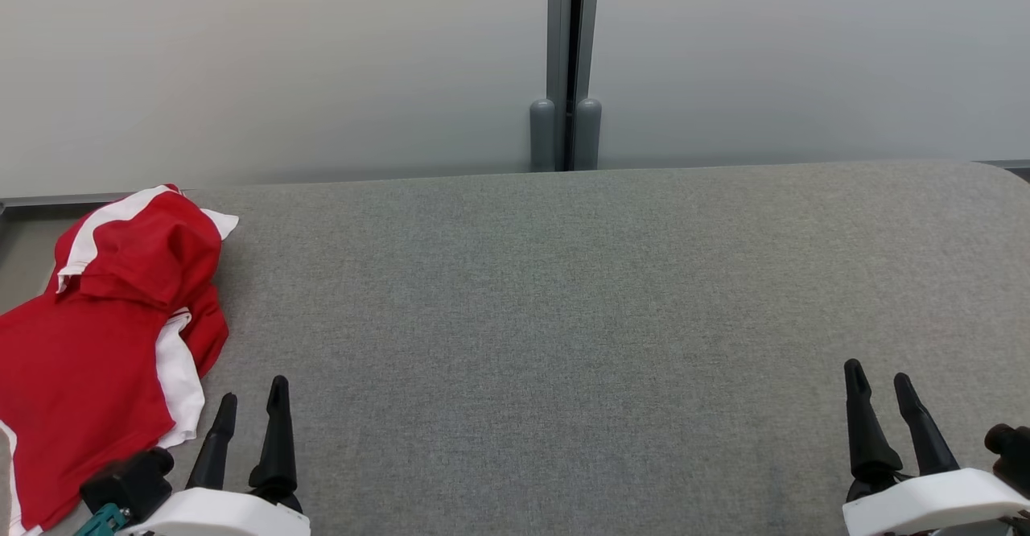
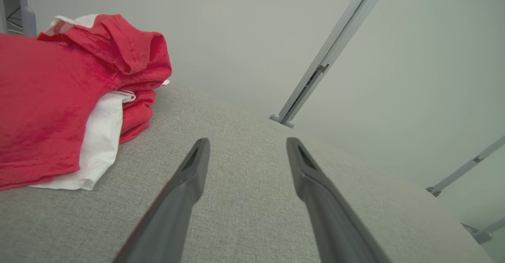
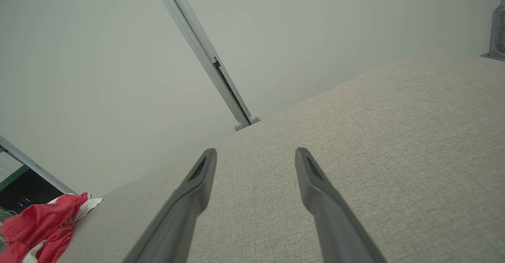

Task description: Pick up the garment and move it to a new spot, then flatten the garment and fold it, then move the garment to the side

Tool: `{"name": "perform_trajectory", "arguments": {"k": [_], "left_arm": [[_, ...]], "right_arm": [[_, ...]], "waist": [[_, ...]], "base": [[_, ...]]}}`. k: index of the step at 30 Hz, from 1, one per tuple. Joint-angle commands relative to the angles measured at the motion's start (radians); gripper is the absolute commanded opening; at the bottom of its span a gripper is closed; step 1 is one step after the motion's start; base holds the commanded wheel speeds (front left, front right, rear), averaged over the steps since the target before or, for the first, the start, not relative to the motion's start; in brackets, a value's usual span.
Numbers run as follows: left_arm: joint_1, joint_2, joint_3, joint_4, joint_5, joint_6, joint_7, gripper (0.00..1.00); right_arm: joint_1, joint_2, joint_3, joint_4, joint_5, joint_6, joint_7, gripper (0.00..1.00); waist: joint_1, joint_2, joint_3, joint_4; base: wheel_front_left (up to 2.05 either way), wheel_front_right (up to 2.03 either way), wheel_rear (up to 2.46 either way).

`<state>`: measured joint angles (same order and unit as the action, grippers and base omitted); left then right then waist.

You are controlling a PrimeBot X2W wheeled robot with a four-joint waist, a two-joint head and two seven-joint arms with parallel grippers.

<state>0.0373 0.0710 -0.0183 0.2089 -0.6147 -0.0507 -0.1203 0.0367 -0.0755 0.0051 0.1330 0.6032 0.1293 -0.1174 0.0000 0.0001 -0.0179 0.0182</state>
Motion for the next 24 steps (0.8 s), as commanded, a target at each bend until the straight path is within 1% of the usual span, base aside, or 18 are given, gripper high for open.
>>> {"name": "perform_trajectory", "arguments": {"k": [1,15,24], "left_arm": [[0.000,0.011,-0.005,-0.027,0.039,0.007,-0.010,1.00],[0.036,0.031,-0.022,-0.055,0.194,0.028,-0.047,1.00],[0.048,0.046,-0.039,-0.035,0.274,0.019,-0.067,1.00]], "right_arm": [[0.001,-0.011,0.000,-0.015,-0.035,0.002,-0.013,1.00],[0.011,-0.009,0.007,-0.015,-0.186,0.002,-0.051,1.00],[0.017,-0.008,0.002,-0.019,-0.259,0.002,-0.070,1.00]], "waist": [[0.0000,-0.0001,0.000,0.000],[0.0000,-0.0001,-0.004,0.001],[0.0000,-0.0001,-0.006,0.006]], "base": [[0.00,0.00,0.00],[0.00,0.00,0.00],[0.00,0.00,0.00]]}}
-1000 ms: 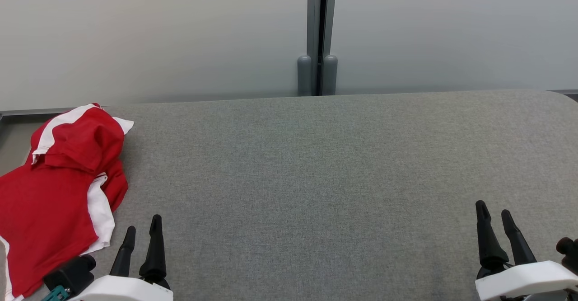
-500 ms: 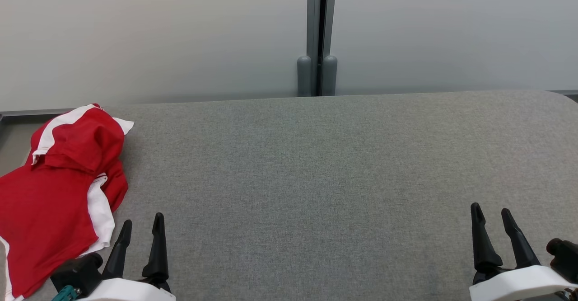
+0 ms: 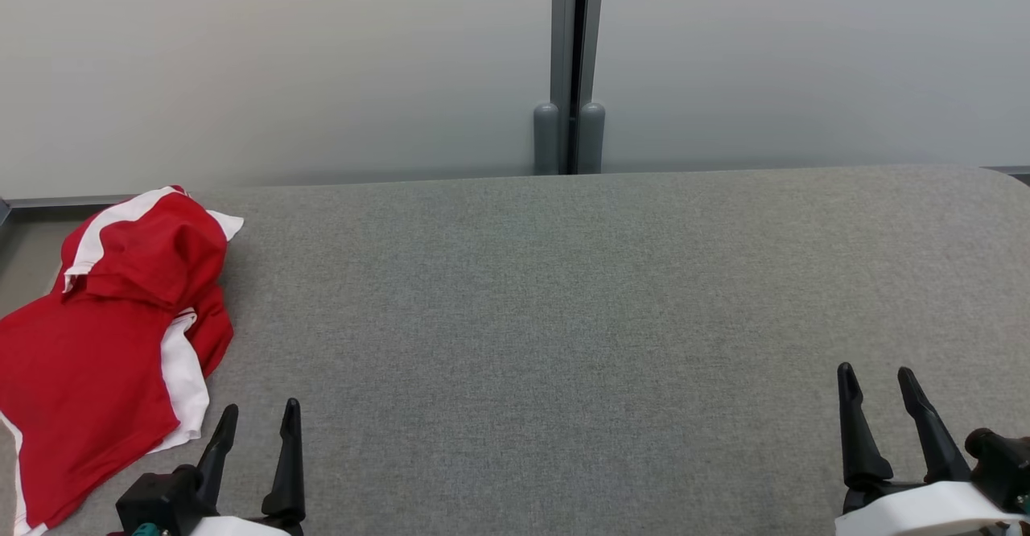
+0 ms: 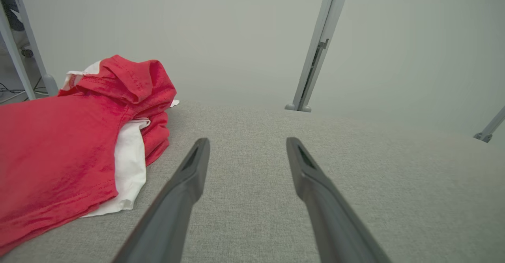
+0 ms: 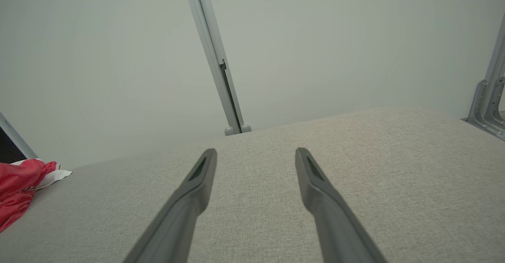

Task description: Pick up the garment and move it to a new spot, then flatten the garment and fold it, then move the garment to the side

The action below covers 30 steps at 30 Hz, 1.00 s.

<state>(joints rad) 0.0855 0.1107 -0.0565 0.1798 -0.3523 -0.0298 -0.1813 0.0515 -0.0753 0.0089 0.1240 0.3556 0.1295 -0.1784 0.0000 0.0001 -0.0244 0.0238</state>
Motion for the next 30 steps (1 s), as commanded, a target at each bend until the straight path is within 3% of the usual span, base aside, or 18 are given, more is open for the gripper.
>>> {"name": "perform_trajectory", "arguments": {"k": [1,17,30], "left_arm": [[0.001,0.008,-0.003,-0.005,0.023,-0.001,-0.008,1.00],[0.027,0.019,-0.017,-0.003,0.166,0.008,-0.045,1.00],[0.048,0.013,-0.012,-0.001,0.259,0.014,-0.069,1.00]], "right_arm": [[0.004,-0.008,-0.004,-0.009,-0.021,0.002,-0.012,1.00],[0.023,-0.005,-0.014,0.002,-0.155,0.002,-0.049,1.00],[0.041,0.008,-0.021,0.022,-0.198,0.002,-0.073,1.00]], "waist": [[0.0000,-0.0001,0.000,0.001],[0.0000,-0.0001,-0.006,0.005],[0.0000,-0.0001,-0.009,0.010]], "base": [[0.00,0.00,0.00],[0.00,0.00,0.00],[0.00,0.00,0.00]]}}
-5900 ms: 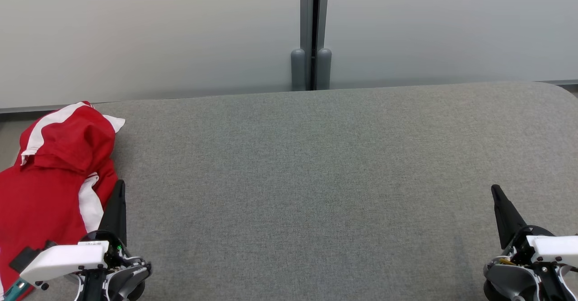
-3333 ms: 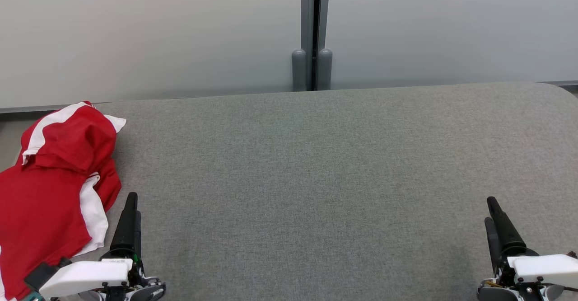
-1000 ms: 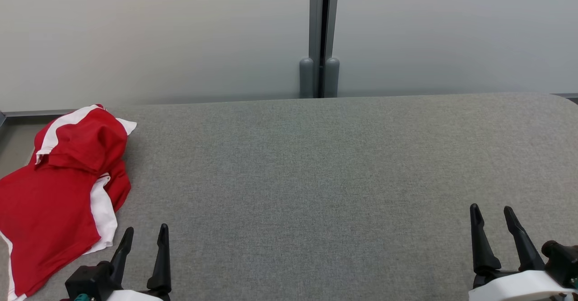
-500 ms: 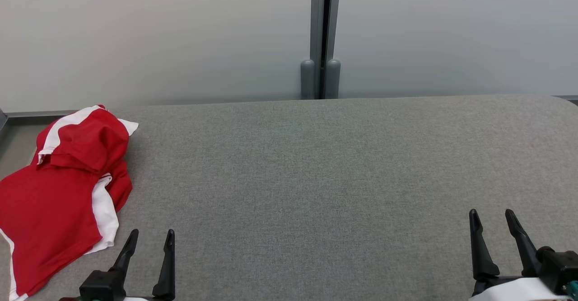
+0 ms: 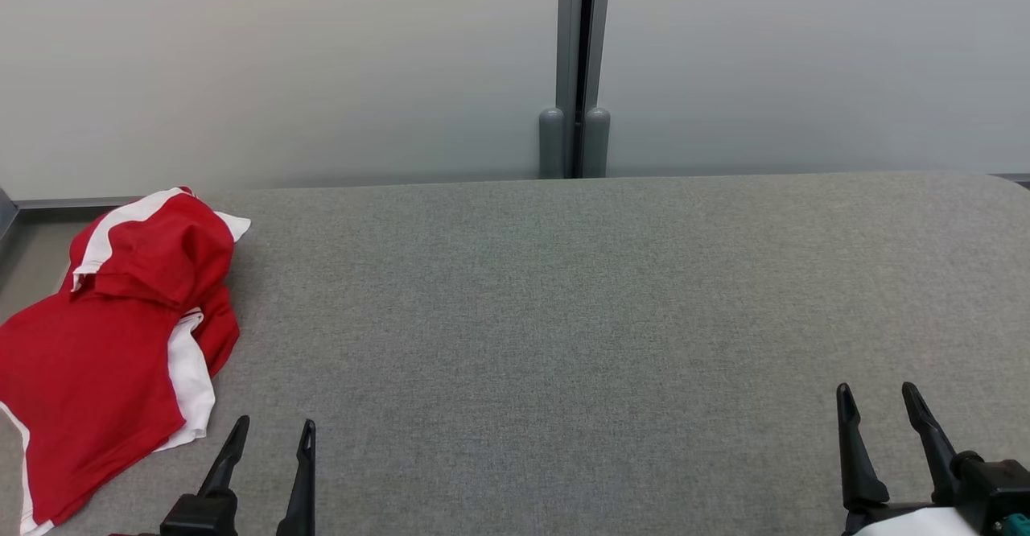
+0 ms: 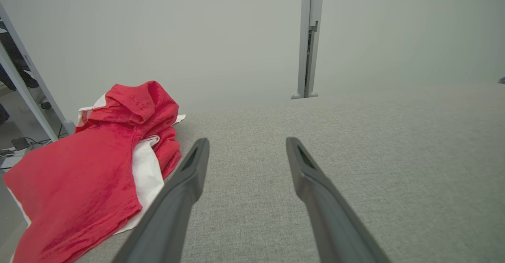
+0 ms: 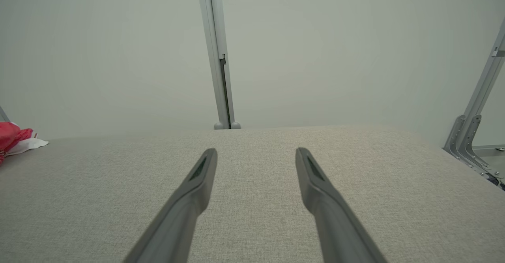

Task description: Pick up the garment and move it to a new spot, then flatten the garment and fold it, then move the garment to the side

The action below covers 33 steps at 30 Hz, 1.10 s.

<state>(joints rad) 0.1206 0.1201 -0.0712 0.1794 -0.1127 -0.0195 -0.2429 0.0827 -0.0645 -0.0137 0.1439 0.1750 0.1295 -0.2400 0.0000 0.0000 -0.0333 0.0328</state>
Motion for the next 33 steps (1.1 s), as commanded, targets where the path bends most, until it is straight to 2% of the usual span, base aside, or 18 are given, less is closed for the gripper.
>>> {"name": "perform_trajectory", "arguments": {"k": [1,11,17,28,33], "left_arm": [[0.014,0.003,0.004,0.001,0.024,0.003,-0.008,1.00],[0.020,-0.015,0.021,0.025,0.053,-0.026,-0.024,1.00],[0.018,-0.029,0.042,0.044,0.022,-0.053,-0.022,1.00],[0.009,-0.045,0.056,0.054,0.038,-0.077,-0.022,1.00],[-0.008,-0.048,0.043,0.061,0.047,-0.084,-0.022,1.00]], "right_arm": [[0.011,-0.002,0.002,0.004,-0.021,0.002,-0.012,1.00],[0.024,0.000,0.011,0.025,-0.051,0.002,-0.029,1.00],[0.026,0.001,0.013,0.035,-0.027,0.002,-0.027,1.00],[0.019,0.000,0.016,0.042,-0.018,0.002,-0.027,1.00],[0.039,-0.004,0.012,0.032,-0.016,0.002,-0.027,1.00]], "waist": [[0.0000,0.0000,0.000,0.001],[0.0000,0.0000,-0.003,0.004],[0.0000,0.0000,-0.005,0.004],[0.0000,0.0000,-0.005,0.006],[0.0000,0.0000,-0.013,0.053]], "base": [[0.00,0.00,0.00],[0.00,0.00,0.00],[0.00,0.00,0.00],[0.00,0.00,0.00],[0.00,0.00,0.00]]}}
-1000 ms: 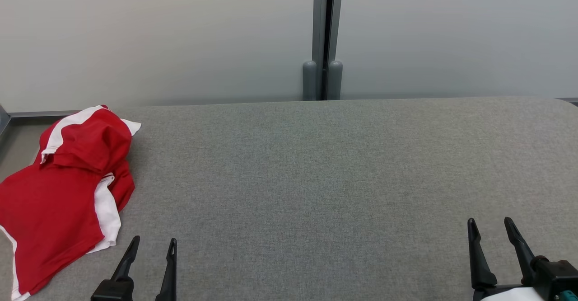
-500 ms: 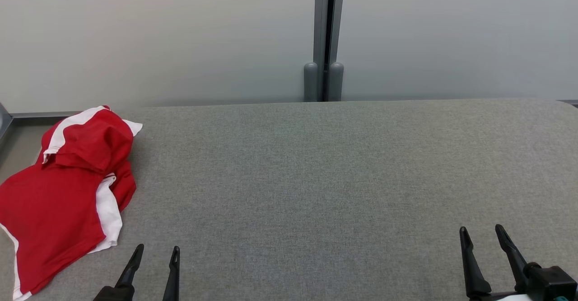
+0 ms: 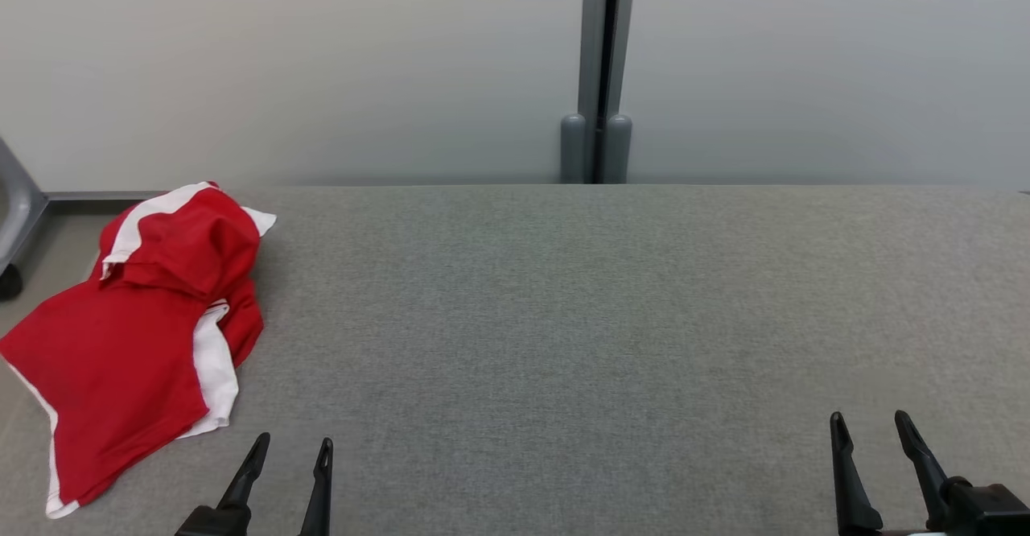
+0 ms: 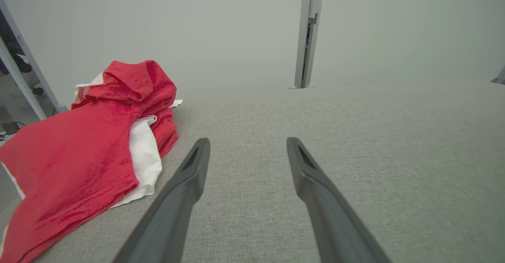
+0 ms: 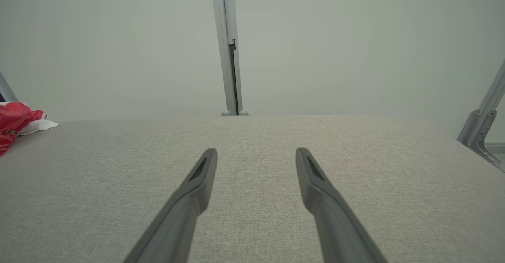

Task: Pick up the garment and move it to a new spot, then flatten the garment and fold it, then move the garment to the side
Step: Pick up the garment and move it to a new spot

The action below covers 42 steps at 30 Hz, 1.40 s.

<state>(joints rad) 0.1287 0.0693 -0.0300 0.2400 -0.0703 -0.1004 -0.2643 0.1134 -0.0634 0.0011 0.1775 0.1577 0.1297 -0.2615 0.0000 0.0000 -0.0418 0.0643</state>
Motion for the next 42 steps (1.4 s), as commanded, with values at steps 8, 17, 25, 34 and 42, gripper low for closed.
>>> {"name": "perform_trajectory", "arguments": {"k": [8,17,25,34,42], "left_arm": [[0.003,0.000,0.016,0.005,0.009,0.003,0.000,1.00],[0.059,0.003,0.083,-0.020,-0.007,0.012,0.000,1.00],[0.026,0.000,0.096,-0.029,-0.026,-0.003,0.000,1.00],[-0.287,0.046,0.020,0.051,-0.183,-0.030,0.138,1.00],[-0.735,0.120,-0.072,0.230,-0.381,-0.030,0.342,1.00]], "right_arm": [[0.016,-0.001,0.024,-0.006,0.009,0.002,-0.005,1.00],[-0.008,0.004,0.075,0.009,0.011,0.002,-0.005,1.00],[-0.020,0.000,0.092,0.006,0.007,0.002,-0.005,1.00],[-0.108,-0.079,0.114,-0.035,-0.017,0.002,-0.005,1.00],[-0.200,-0.192,0.127,-0.072,-0.035,0.002,-0.005,1.00]], "waist": [[0.0000,0.0000,-0.027,0.207],[0.0000,0.0000,-0.042,0.369],[0.0000,0.0000,-0.019,0.372],[0.0000,0.0000,0.189,0.313],[0.0000,0.0000,0.434,0.267]], "base": [[0.00,0.00,0.00],[0.00,0.00,0.00],[0.00,0.00,0.00],[0.00,0.00,0.00],[0.00,0.00,0.00]]}}
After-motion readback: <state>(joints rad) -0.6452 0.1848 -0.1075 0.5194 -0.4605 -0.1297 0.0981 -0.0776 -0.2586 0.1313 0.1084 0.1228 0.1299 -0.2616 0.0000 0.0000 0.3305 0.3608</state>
